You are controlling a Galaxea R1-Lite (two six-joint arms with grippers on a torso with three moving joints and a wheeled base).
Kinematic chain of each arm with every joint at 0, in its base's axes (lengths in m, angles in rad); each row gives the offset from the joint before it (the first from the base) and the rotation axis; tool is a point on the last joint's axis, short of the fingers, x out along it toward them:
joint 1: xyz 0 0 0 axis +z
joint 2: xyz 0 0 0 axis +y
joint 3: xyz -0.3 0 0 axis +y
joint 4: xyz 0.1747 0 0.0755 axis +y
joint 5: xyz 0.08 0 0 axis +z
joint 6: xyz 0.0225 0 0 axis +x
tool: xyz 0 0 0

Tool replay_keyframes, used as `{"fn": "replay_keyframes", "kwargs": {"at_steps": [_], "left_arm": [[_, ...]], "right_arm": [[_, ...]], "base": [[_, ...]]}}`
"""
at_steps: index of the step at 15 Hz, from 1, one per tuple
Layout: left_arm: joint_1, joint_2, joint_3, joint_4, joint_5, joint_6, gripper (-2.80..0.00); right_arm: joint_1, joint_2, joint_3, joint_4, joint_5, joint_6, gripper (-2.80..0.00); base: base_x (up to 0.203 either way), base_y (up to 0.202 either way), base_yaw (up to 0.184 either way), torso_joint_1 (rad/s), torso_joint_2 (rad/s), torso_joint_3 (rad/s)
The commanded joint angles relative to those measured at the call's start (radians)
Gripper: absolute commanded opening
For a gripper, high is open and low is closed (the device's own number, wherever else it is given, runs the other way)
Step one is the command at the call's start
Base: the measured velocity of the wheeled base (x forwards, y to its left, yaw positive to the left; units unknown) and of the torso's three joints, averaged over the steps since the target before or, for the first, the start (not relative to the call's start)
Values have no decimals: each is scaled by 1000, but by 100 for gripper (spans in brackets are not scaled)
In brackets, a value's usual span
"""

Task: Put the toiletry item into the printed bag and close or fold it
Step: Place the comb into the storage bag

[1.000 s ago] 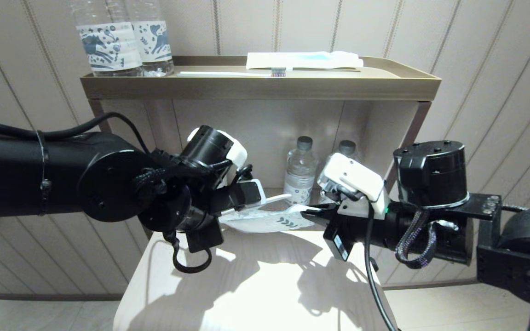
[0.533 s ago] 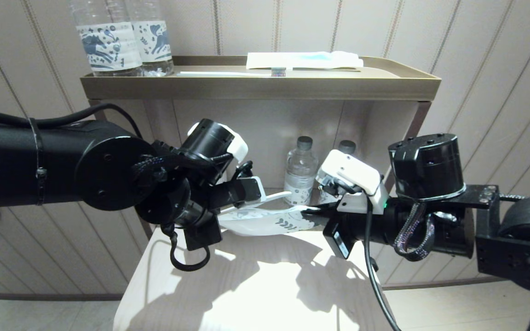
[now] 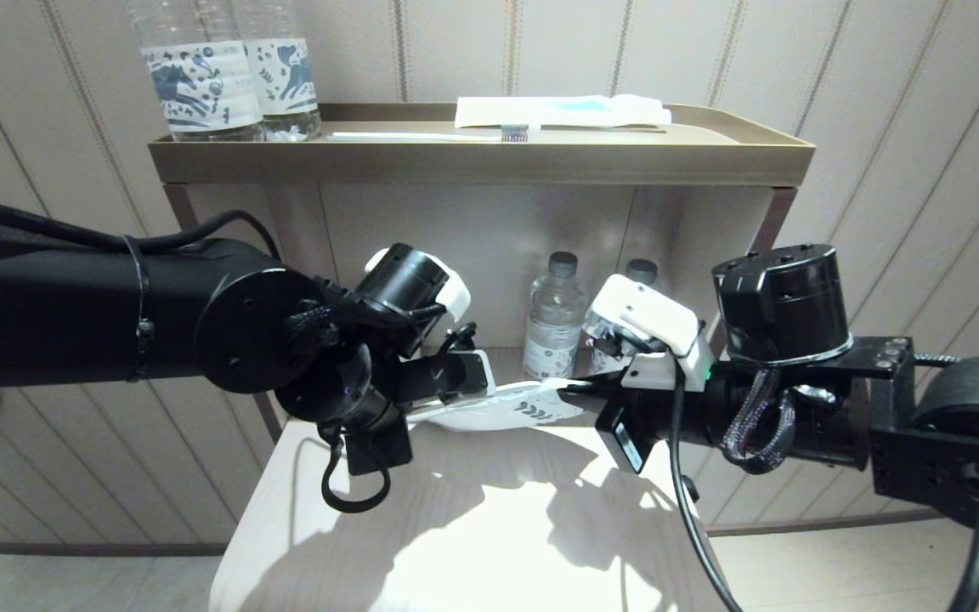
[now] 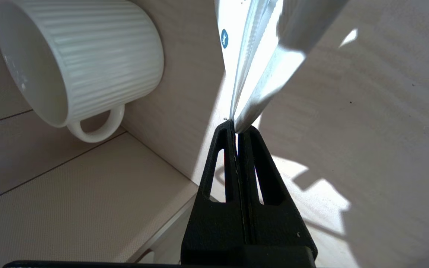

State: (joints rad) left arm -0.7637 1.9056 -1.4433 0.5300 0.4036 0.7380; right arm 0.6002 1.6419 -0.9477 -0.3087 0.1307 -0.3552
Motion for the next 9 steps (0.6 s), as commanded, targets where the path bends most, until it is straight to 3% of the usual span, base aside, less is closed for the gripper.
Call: {"fn": "replay_keyframes", "kwargs": {"at_steps": [1,9], "left_arm": [[0,21,-9,5,2,11,-280],[0,73,-56,0,3,20,-280]], "right_arm": [[0,8,-2,-3,1,-2,-280],[0,9,0,-3,1,-4,-280]], "base": [[0,0,0,0,0,0],[0,0,0,0,0,0]]}}
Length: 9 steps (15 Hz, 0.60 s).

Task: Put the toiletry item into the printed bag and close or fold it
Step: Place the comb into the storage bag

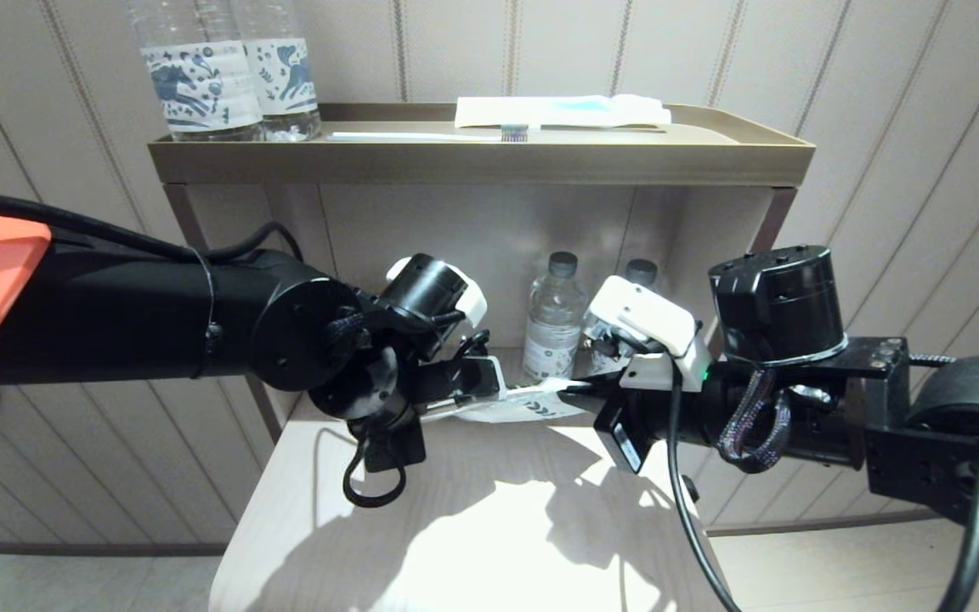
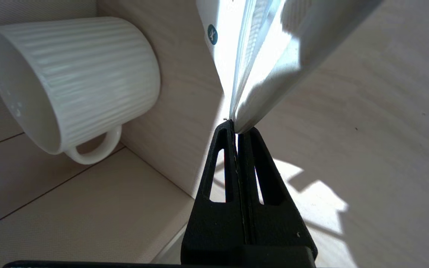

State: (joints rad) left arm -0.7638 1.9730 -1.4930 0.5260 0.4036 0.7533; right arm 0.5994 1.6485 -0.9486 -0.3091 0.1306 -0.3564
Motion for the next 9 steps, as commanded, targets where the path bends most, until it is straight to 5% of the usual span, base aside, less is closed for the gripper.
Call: {"fn": "replay_keyframes", "kwargs": {"at_steps": [1,9], "left_arm": [[0,6,-8,2,3,3,-280],[10,12,-22,6,11,-5,-280]], "right_arm": [[0,2,1,-2,1,-3,-280],[1,2,1,-3,1,-3,-280]], "base": [[0,0,0,0,0,0],[0,0,0,0,0,0]]}}
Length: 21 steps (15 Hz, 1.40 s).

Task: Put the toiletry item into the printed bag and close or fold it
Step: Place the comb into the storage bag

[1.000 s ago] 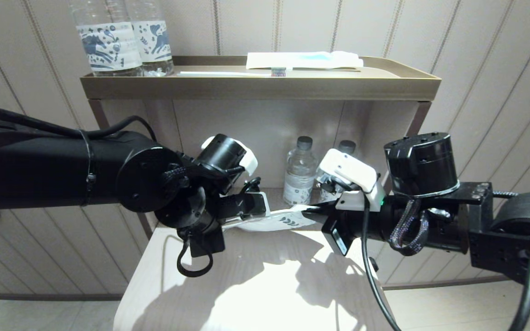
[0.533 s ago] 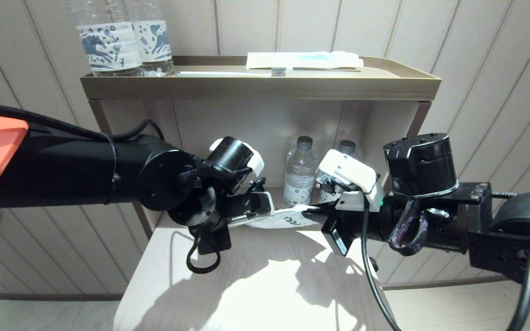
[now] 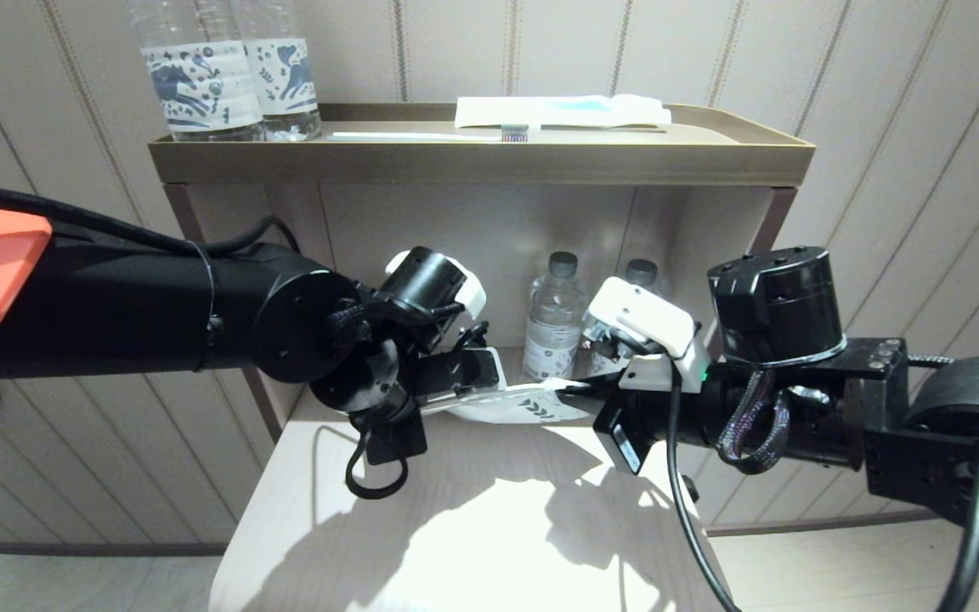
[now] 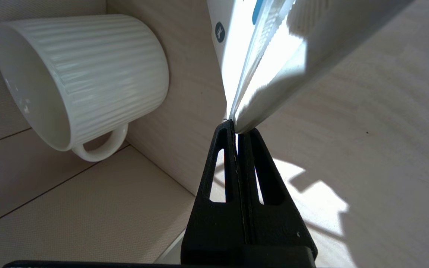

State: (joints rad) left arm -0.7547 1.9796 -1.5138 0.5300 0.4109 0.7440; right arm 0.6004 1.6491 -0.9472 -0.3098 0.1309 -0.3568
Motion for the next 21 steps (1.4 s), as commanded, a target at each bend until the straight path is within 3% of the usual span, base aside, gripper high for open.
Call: {"fn": "replay_keyframes", "kwargs": {"at_steps": [1,5,6,13,21], "left_arm": [[3,6,-2,4,3,0,-280],[11,7,-2,4,4,-8,-280],[11,7,-2,4,5,-8,0],[11,14,-11,-4,3,-18,0],[71,-46,-11,1,-3,-22,0]], "right_arm": [[1,3,-1,-3,1,-2,-280],[1,4,-1,-3,1,-2,-280],[1,4,-1,-3,1,-4,-280],[1,6,1,-3,1,-4,-280],[-1,3,-1,-2,2,-4,-280]], "base": [[0,0,0,0,0,0],[0,0,0,0,0,0],[0,0,0,0,0,0],[0,0,0,0,0,0],[0,0,0,0,0,0]]}}
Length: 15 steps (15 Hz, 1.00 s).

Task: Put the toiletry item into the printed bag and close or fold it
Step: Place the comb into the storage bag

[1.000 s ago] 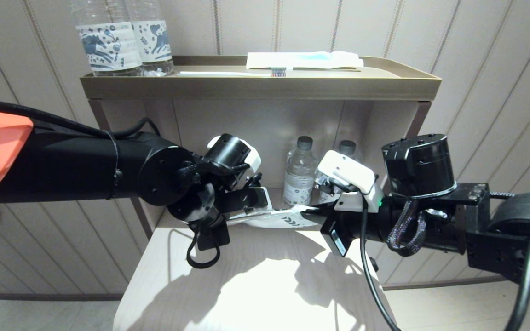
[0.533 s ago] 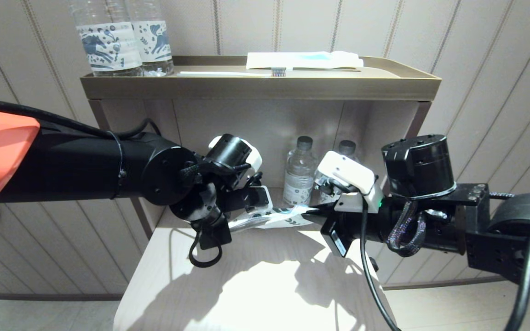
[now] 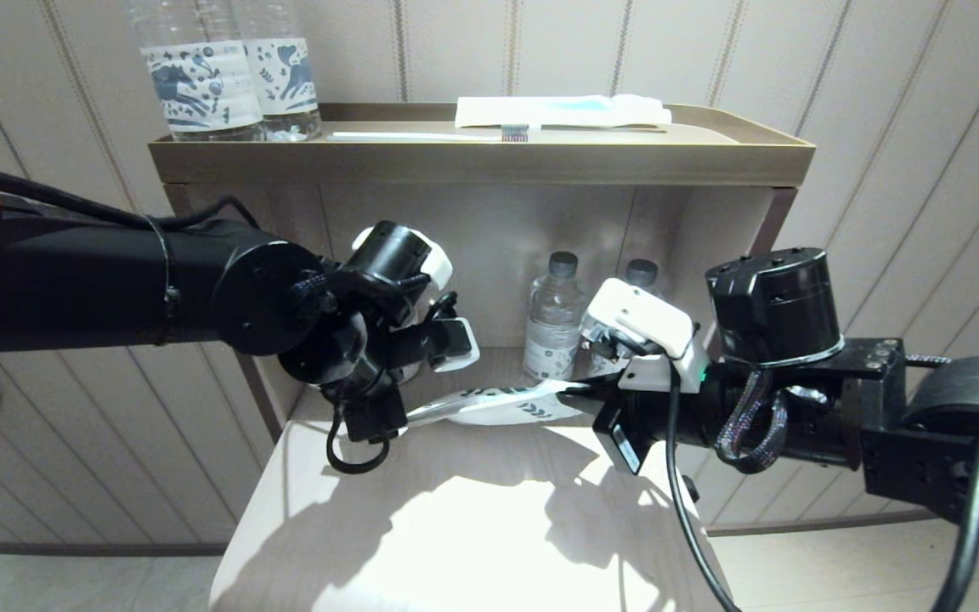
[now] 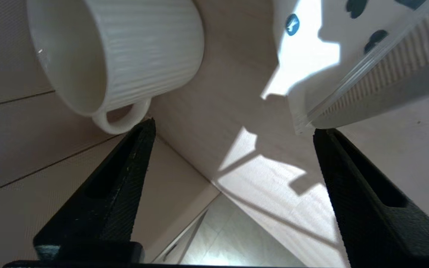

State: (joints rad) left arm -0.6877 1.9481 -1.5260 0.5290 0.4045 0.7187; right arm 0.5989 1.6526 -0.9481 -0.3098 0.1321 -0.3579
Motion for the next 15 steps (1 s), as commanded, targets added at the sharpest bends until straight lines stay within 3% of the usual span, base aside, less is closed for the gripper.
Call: {"fn": "replay_keyframes", "kwargs": {"at_steps": [1,13,15], "left_arm": [[8,-20,1,3,1,4,0],[40,-124,75,12,-7,4,0],[63,-157,78,39,-43,-3,0]], "right_arm": [[0,0,0,-2,1,-2,-280],[-2,-5,-11,-2,1,11,-280],[-2,-11,-14,0,1,14,-280]], "base": [[0,0,0,0,0,0],[0,0,0,0,0,0],[0,0,0,0,0,0]]}}
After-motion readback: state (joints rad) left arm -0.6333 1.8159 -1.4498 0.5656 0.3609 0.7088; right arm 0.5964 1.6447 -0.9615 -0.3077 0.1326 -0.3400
